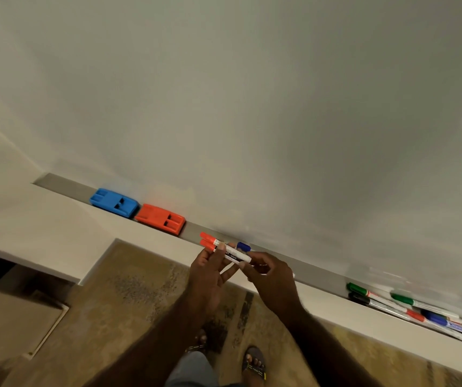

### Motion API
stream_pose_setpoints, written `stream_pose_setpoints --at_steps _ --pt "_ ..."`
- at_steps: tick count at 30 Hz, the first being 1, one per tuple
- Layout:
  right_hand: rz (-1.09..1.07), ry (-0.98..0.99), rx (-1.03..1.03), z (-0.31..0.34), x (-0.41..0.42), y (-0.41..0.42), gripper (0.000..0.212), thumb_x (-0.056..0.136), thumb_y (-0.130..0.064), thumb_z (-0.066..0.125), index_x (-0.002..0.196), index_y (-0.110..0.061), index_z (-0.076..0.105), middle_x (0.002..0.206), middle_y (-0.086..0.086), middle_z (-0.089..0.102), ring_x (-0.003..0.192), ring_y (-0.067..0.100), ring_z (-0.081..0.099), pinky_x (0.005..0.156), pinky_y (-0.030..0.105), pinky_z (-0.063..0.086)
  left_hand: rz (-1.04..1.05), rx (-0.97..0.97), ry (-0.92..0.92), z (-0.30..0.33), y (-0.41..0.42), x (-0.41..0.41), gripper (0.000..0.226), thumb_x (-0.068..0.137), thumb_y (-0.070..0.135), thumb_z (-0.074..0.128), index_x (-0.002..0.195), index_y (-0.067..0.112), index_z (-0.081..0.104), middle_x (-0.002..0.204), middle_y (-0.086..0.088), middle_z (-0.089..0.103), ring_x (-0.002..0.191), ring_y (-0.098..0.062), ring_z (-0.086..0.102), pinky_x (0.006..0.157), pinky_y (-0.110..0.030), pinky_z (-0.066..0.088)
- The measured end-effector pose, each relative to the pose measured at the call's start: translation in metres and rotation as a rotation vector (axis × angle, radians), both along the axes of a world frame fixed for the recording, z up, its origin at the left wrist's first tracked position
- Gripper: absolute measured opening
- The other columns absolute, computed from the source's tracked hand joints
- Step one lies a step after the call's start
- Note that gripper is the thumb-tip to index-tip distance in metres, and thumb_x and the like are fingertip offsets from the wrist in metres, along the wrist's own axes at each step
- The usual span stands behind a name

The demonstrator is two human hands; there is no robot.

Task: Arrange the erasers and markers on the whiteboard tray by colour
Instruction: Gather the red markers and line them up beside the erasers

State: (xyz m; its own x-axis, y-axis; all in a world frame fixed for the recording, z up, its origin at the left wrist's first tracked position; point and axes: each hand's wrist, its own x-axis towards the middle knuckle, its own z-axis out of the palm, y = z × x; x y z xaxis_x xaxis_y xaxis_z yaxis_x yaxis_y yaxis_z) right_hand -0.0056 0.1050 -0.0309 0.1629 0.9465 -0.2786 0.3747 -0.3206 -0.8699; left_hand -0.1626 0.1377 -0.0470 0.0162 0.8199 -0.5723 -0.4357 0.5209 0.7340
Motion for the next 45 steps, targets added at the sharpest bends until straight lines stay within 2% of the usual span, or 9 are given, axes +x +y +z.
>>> stream_pose_setpoints --at_steps 2,5,12,17,24,27,32,39,45 --pt "-0.07 0.231 -0.049 -0.001 -0.01 0.003 0.025 0.091 -0.033 0.076 0.115 -0.028 0.075 0.104 -0.007 0.079 0.088 0.016 0.076 0.075 0.03 0.064 -0.011 -0.007 -0.021 0.002 0.003 -0.008 0.032 0.104 0.02 0.058 0.129 0.001 0.06 0.121 -0.021 0.074 0.112 -0.038 0.072 0.103 -0.06 0.053" --pt "-0.166 0.405 -0.114 -0.002 -0.025 0.006 0.017 0.092 -0.027 0.076 0.108 -0.031 0.076 0.098 -0.006 0.08 0.086 0.018 0.077 0.069 0.022 0.061 -0.027 -0.008 -0.06 0.001 0.007 -0.021 0.034 0.104 0.019 0.058 0.132 0.0 0.058 0.126 -0.02 0.072 0.116 -0.038 0.07 0.106 -0.058 0.051" --pt "-0.258 0.554 -0.193 -0.001 -0.039 0.009 0.015 0.091 -0.017 0.076 0.102 -0.026 0.081 0.097 0.005 0.08 0.09 0.025 0.077 0.083 0.036 0.063 -0.084 -0.048 -0.136 0.001 0.018 -0.033 0.033 0.093 0.025 0.067 0.122 0.009 0.066 0.124 -0.018 0.074 0.116 -0.033 0.071 0.107 -0.051 0.051" --pt "-0.317 0.596 -0.225 0.0 -0.03 -0.004 0.014 0.089 -0.014 0.078 0.102 -0.017 0.082 0.095 0.009 0.08 0.082 0.021 0.077 0.072 0.026 0.06 -0.117 -0.113 -0.288 -0.002 0.019 -0.018 0.03 0.101 0.016 0.059 0.129 0.007 0.062 0.129 -0.022 0.071 0.117 -0.034 0.071 0.085 -0.045 0.063" --pt "-0.427 0.663 -0.141 0.0 0.016 -0.032 0.019 0.086 -0.016 0.082 0.105 -0.013 0.081 0.102 0.011 0.08 0.087 0.024 0.075 0.086 0.039 0.063 -0.256 -0.14 -0.291 -0.002 0.011 0.026 0.023 0.102 0.009 0.054 0.121 0.003 0.066 0.129 -0.023 0.07 0.12 -0.039 0.068 0.091 -0.047 0.06" --pt "-0.487 0.527 -0.102 -0.002 0.056 -0.05 0.013 0.089 -0.018 0.079 0.1 -0.025 0.081 0.1 0.001 0.08 0.091 0.019 0.077 0.078 0.03 0.063 -0.307 -0.141 -0.259 0.002 0.002 0.051 0.017 0.099 0.011 0.058 0.108 0.005 0.072 0.123 -0.021 0.074 0.111 -0.034 0.074 0.089 -0.047 0.06" --pt "-0.498 -0.098 -0.065 -0.015 0.139 -0.081 0.02 0.095 -0.024 0.072 0.115 -0.024 0.076 0.106 -0.008 0.078 0.087 0.005 0.073 0.084 0.025 0.06 -0.352 -0.18 -0.253 0.006 -0.01 0.081 0.031 0.101 0.011 0.058 0.131 0.002 0.057 0.13 -0.02 0.071 0.117 -0.036 0.07 0.1 -0.051 0.052" --pt "-0.486 -0.697 -0.074 -0.021 0.259 -0.122 0.025 0.094 -0.005 0.064 0.111 -0.017 0.078 0.106 0.006 0.076 0.094 0.025 0.069 0.077 0.024 0.042 -0.391 -0.217 -0.239 0.006 -0.034 0.125 0.041 0.101 0.014 0.058 0.141 0.005 0.051 0.131 -0.018 0.071 0.118 -0.032 0.071 0.092 -0.046 0.057" --pt "-0.253 -0.939 -0.113 -0.028 0.311 -0.141 0.037 0.082 0.007 0.063 0.108 -0.014 0.08 0.097 0.013 0.073 0.091 0.035 0.061 0.08 0.038 0.052 -0.405 -0.218 -0.252 0.004 -0.055 0.149 0.036 0.1 0.011 0.057 0.135 0.001 0.052 0.135 -0.023 0.067 0.125 -0.039 0.065 0.098 -0.055 0.054"
